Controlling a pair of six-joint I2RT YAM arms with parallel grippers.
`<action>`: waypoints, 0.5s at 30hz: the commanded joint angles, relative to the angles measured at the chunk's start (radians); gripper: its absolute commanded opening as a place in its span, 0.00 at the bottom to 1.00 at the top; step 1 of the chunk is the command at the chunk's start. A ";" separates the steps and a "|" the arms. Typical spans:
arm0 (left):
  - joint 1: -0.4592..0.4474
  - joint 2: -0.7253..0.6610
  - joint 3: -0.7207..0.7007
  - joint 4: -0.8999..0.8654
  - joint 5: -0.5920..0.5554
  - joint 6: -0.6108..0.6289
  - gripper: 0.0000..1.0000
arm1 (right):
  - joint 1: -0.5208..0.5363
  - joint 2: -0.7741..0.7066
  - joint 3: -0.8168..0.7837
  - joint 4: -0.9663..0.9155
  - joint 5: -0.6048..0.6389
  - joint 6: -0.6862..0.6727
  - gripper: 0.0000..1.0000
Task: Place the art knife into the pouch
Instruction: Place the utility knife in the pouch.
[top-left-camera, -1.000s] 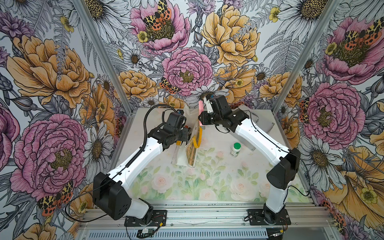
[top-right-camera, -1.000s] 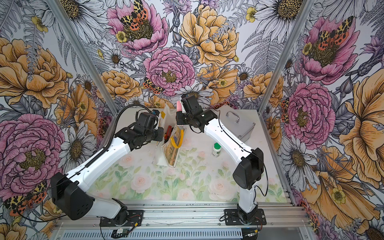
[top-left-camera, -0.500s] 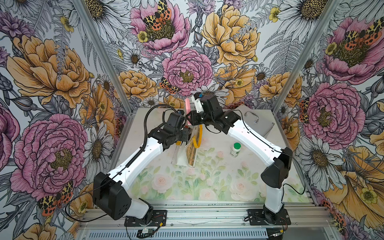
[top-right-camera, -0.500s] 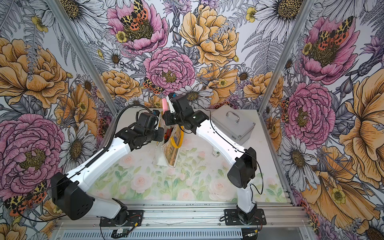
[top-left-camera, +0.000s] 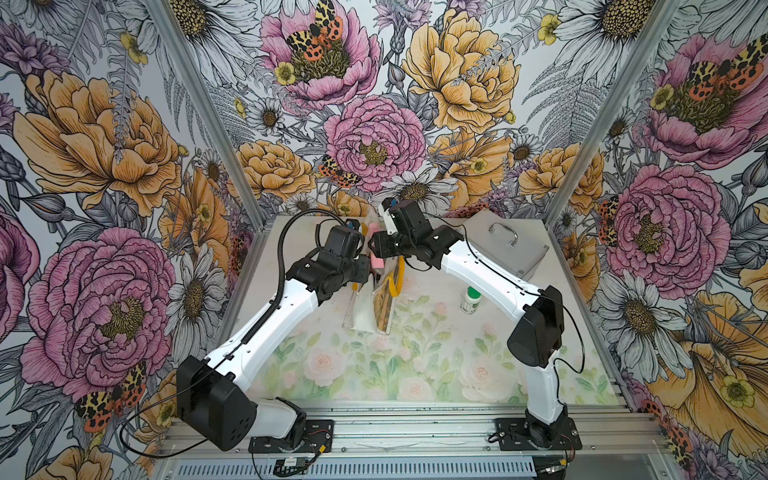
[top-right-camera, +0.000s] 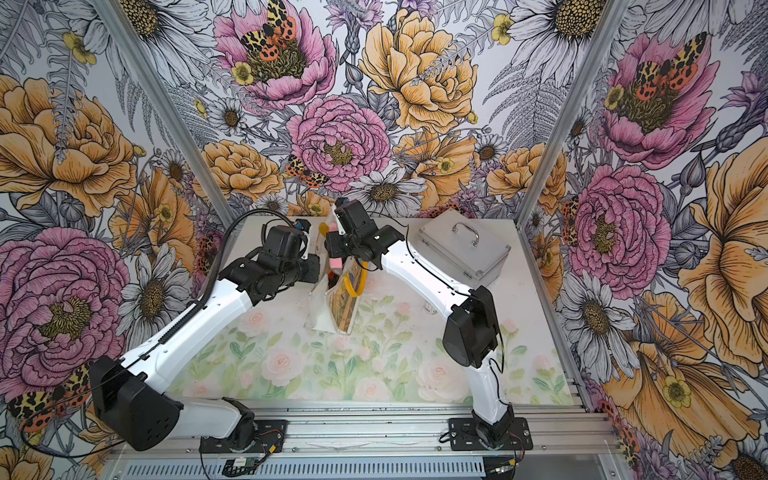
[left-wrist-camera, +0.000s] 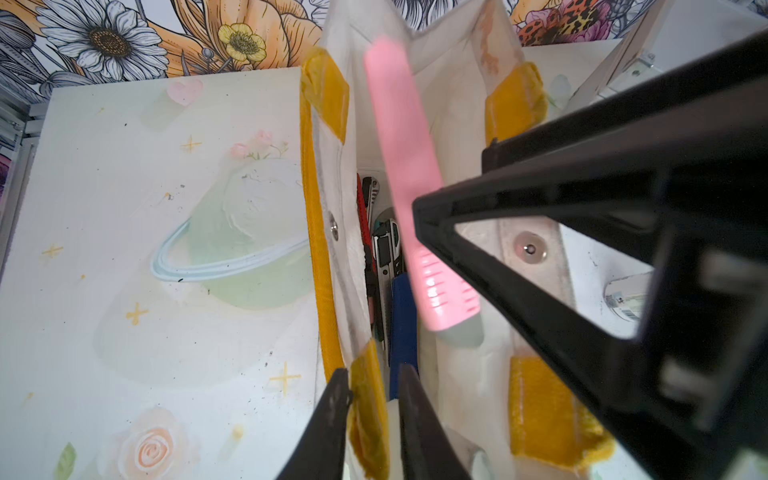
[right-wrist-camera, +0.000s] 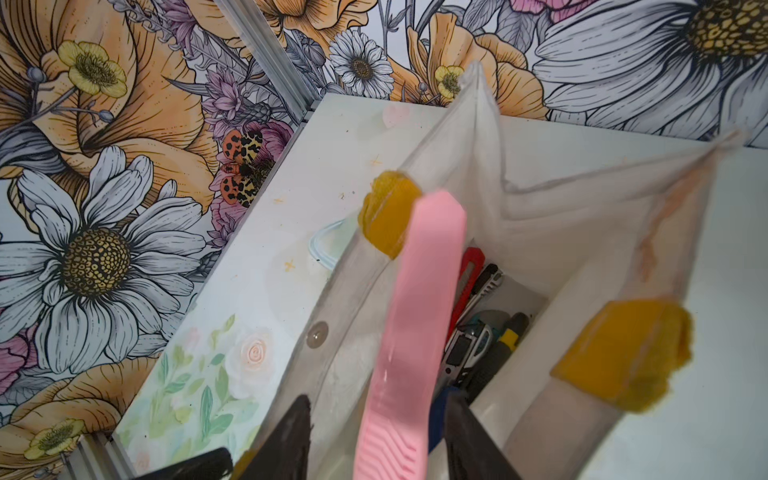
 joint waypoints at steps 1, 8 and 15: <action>0.016 -0.032 -0.010 0.000 -0.018 0.009 0.26 | -0.021 -0.022 0.014 0.015 0.027 -0.006 0.55; 0.037 -0.039 0.001 0.002 -0.016 0.018 0.27 | -0.052 -0.069 0.009 0.015 0.069 -0.018 0.57; 0.097 -0.052 0.058 0.007 -0.008 0.022 0.65 | -0.115 -0.102 -0.066 0.016 0.096 0.014 0.57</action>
